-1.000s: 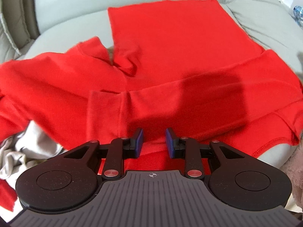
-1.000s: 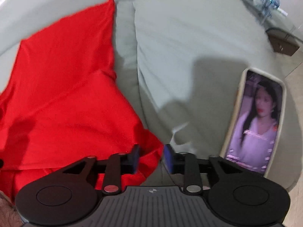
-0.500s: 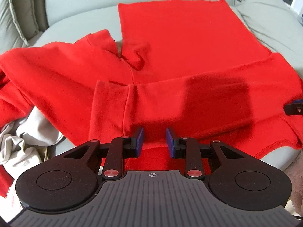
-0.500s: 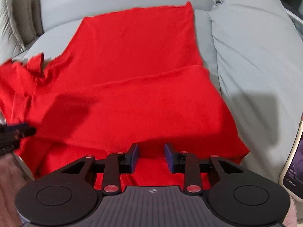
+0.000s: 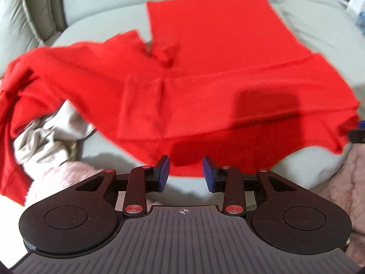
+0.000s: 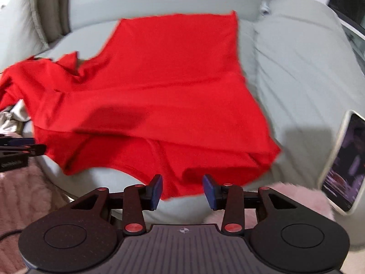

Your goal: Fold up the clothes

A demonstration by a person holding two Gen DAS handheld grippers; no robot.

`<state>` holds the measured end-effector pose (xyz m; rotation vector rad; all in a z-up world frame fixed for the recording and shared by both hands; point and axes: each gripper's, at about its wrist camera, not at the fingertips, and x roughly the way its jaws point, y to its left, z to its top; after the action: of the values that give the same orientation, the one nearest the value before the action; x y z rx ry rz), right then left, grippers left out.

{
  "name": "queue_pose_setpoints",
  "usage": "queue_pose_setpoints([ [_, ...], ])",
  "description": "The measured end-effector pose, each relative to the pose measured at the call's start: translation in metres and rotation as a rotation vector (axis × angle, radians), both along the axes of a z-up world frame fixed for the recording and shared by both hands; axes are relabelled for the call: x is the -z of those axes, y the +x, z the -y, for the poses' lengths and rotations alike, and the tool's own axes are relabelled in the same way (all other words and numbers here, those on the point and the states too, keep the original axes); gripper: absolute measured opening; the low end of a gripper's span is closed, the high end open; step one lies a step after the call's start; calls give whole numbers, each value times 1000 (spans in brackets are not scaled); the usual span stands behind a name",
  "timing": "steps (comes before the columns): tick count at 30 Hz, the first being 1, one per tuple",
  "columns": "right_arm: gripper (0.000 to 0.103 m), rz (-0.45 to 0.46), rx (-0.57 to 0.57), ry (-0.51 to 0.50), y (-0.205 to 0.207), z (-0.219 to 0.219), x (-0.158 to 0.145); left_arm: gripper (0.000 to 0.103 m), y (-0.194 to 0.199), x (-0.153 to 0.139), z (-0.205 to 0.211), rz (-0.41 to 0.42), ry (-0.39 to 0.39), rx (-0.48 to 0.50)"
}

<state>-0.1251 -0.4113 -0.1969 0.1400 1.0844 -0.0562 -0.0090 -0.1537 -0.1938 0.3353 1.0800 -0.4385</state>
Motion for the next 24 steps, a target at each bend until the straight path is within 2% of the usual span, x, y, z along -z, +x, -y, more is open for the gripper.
queue_pose_setpoints([
  [3, 38, 24, -26, -2, 11, -10, 0, 38, -5, 7, 22, 23, -3, 87],
  [6, 39, -18, -21, -2, 22, -17, 14, 39, -7, 24, 34, -5, 68, 119],
  [8, 41, -42, -10, -18, 18, -18, 20, 39, -6, 24, 35, -30, 87, 113],
  [11, 40, -105, -1, -8, 13, -18, 15, 39, -3, 19, 23, -120, 100, 65],
  [13, 41, -92, 8, 40, 5, -17, 1, 40, -2, 7, 4, -139, 35, 20],
  [16, 41, -38, -1, 78, 0, -22, -19, 44, 6, -10, -20, -119, -52, -56],
  [20, 43, 11, -36, 89, 5, -35, -40, 45, 30, -38, -67, -59, -237, -220],
  [24, 49, 65, -81, 92, 16, -55, -61, 46, 63, -60, -130, -10, -418, -380],
])
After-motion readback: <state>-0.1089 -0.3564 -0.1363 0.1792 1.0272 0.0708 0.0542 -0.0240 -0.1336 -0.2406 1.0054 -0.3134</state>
